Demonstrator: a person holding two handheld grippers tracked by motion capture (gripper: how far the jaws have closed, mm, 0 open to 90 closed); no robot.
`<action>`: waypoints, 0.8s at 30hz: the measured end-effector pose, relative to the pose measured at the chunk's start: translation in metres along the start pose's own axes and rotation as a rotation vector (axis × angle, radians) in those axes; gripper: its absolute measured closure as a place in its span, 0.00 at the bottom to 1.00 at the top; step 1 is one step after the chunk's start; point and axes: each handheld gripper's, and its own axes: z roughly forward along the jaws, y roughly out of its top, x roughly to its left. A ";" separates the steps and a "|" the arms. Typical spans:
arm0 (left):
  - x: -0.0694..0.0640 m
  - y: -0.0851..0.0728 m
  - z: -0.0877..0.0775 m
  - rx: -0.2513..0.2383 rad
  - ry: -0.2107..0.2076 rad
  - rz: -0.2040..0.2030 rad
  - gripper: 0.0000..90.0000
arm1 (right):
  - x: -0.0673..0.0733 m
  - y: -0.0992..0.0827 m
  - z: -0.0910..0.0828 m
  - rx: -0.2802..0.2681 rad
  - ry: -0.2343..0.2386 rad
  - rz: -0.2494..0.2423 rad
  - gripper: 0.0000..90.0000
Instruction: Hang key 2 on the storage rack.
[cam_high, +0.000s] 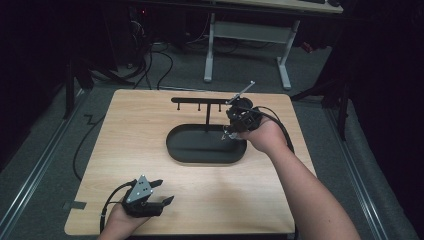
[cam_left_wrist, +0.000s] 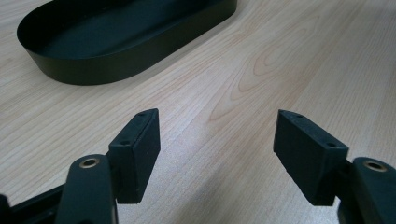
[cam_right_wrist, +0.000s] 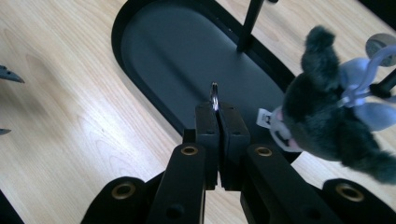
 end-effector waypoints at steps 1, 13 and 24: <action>0.000 0.000 0.000 0.000 0.000 0.000 0.36 | 0.000 0.000 0.000 0.000 0.000 0.000 0.99; 0.000 0.000 0.001 0.002 -0.001 0.006 0.36 | -0.009 0.025 -0.008 0.020 -0.002 0.021 0.99; 0.000 0.000 0.002 0.001 -0.004 0.009 0.36 | -0.011 0.040 -0.003 0.016 -0.001 0.021 0.99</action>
